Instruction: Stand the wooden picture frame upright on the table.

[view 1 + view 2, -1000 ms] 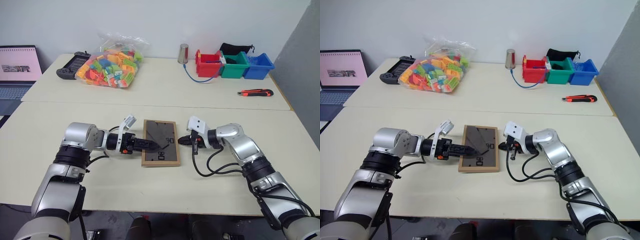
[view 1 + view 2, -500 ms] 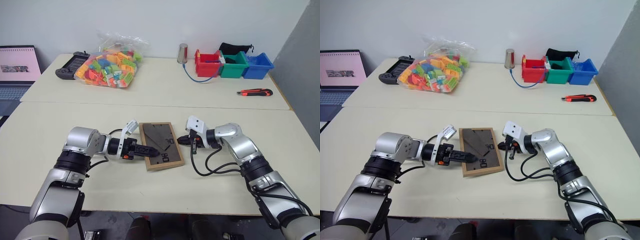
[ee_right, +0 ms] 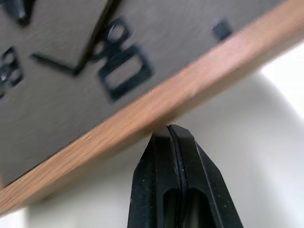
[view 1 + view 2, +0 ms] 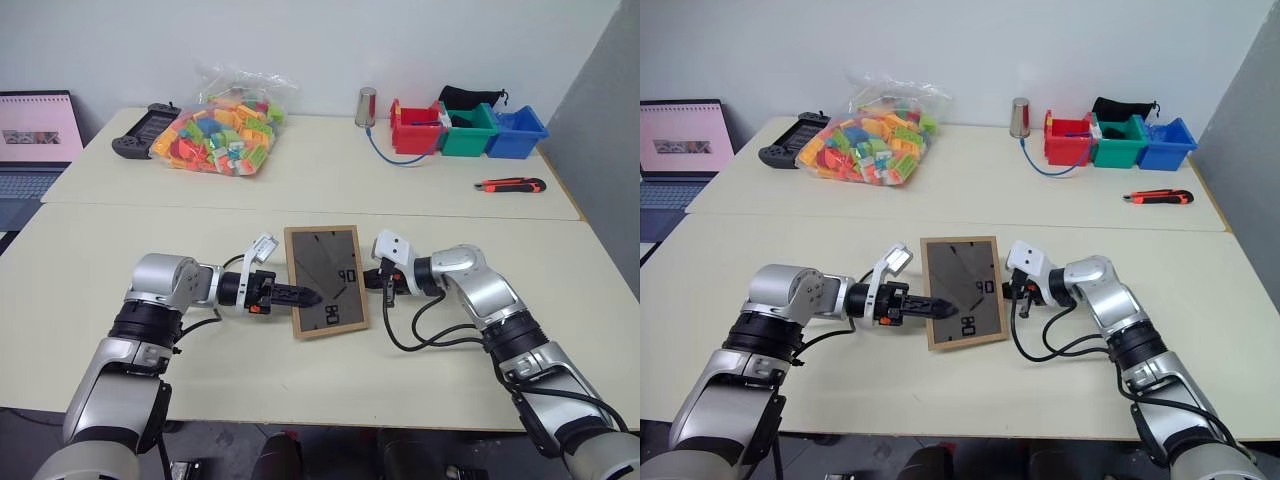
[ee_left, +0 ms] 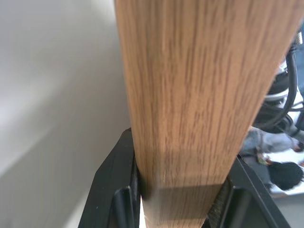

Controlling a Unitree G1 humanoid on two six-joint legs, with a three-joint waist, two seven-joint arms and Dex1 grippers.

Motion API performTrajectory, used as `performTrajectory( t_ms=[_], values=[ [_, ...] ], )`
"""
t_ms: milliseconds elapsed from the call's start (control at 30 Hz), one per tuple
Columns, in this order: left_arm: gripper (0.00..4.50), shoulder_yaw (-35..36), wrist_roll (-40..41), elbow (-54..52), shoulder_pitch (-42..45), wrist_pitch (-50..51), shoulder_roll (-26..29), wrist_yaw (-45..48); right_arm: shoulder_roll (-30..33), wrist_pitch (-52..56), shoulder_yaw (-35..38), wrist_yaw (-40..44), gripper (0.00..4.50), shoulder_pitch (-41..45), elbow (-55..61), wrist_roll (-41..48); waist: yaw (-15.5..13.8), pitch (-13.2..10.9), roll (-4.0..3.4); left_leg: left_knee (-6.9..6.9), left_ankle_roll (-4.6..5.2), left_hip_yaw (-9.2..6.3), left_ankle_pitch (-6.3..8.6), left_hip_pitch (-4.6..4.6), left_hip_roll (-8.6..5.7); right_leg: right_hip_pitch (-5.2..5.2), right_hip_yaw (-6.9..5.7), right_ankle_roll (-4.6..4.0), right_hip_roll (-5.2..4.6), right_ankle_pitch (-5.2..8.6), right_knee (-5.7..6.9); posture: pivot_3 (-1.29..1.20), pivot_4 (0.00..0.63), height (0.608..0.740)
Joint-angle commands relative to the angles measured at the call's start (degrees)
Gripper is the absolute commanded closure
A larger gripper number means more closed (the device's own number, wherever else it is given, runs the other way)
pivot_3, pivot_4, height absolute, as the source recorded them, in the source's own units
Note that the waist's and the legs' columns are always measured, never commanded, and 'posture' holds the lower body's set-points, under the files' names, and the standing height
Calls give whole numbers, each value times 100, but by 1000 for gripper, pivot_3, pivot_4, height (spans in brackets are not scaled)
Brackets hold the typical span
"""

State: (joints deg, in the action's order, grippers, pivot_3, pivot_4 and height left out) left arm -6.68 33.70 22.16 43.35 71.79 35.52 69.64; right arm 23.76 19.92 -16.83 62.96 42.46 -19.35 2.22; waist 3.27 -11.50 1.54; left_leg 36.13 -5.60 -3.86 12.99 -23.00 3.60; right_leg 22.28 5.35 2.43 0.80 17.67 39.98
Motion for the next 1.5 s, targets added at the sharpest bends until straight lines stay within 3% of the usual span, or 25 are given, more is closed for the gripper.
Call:
performTrajectory(
  t_ms=[33,100,200,333,433,700,1067,1300,1500],
  values=[
    [3208,670,341,-585,251,-27,-107,-341,463,240,527,185,4500,232,330,331,-3,-1,0,0,0,0,0,0,0,0,0,0,0,0,-1,0,150,740],
    [3208,744,359,-916,163,-87,-113,-467,693,532,720,363,4500,300,493,578,-5,-1,0,0,0,-1,0,-4,0,1,0,0,-1,0,-3,0,150,740],
    [3208,786,368,-1317,-4,-202,-33,-585,1049,1332,969,899,4065,447,902,1200,2,-1,0,-3,0,1,0,-3,0,2,1,0,0,0,-3,0,150,740],
    [3208,794,307,-1603,-155,-490,86,-617,1407,2269,1088,1519,3172,757,1373,1951,36,-2,-3,-5,0,3,0,0,1,2,5,0,0,0,-4,0,150,740],
    [3208,800,320,-1673,-172,-639,101,-662,1111,2588,1141,1179,2529,1168,1409,2160,59,-3,-3,-4,1,2,1,4,2,2,6,0,2,0,-1,0,150,740],
    [3208,682,328,-1772,-122,-827,142,-630,381,2536,906,594,2529,1513,1236,2138,45,-2,-3,-4,1,1,1,-8,0,5,4,0,0,0,-7,0,150,740],
    [3208,524,313,-1938,-184,-916,225,-620,-115,2338,603,410,2529,1755,991,2082,15,-2,-3,-4,1,0,1,-7,1,7,2,0,1,0,-5,0,150,740],
    [3208,461,286,-2001,-176,-968,226,-635,-157,2376,483,499,2529,1709,1139,2117,13,-3,-3,-4,1,0,1,-7,2,8,1,0,1,0,-4,0,150,740],
    [3208,441,286,-1982,-199,-1009,247,-622,96,2939,647,930,2529,1660,1659,2730,11,-3,-4,-5,1,0,1,-7,2,8,1,0,1,0,-4,0,150,740]
  ],
)
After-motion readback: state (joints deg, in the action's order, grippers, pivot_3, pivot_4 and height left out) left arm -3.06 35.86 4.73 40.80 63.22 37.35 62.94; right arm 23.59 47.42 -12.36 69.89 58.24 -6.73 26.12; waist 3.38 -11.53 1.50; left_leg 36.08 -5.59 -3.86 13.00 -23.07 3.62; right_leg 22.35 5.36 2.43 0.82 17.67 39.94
